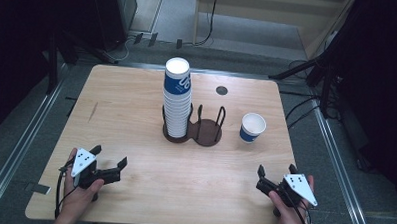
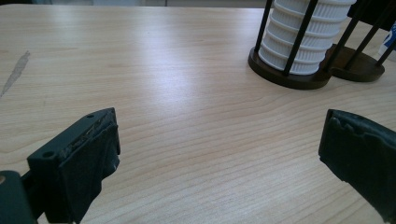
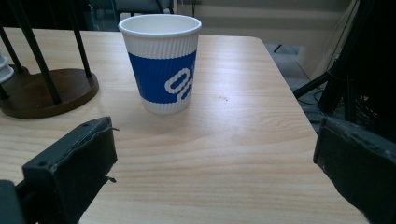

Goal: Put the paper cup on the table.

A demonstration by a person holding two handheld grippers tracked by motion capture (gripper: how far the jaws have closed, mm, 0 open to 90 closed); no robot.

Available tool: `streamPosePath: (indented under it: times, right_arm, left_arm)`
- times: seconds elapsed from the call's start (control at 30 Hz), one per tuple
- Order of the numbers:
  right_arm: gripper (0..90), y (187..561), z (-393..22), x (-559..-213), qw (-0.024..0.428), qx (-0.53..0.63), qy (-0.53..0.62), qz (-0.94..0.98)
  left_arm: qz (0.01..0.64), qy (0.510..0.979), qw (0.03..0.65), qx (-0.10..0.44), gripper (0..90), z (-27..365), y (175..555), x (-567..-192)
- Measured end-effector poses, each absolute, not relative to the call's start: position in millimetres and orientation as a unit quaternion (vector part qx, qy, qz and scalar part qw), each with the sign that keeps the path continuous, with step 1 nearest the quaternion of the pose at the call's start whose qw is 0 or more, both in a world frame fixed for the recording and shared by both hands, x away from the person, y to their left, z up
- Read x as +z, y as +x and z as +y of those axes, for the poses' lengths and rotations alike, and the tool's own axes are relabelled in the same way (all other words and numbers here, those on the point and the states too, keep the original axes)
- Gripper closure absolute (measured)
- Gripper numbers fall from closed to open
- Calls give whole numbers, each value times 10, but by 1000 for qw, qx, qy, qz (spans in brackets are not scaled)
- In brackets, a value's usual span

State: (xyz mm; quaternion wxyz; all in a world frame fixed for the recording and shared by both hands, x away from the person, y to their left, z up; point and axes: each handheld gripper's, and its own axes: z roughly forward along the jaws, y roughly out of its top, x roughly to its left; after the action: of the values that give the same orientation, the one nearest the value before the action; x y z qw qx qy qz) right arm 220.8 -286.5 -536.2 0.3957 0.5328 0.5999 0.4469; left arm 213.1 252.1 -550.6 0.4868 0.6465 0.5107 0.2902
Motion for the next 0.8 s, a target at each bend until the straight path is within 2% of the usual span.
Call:
streamPosePath:
  times: [0.8]
  right_arm:
    - [0, 1989, -3230, -5457, 412, 418, 555, 590]
  left_arm:
    - [513, 647, 485, 289, 0, 2522, 2135, -5506]
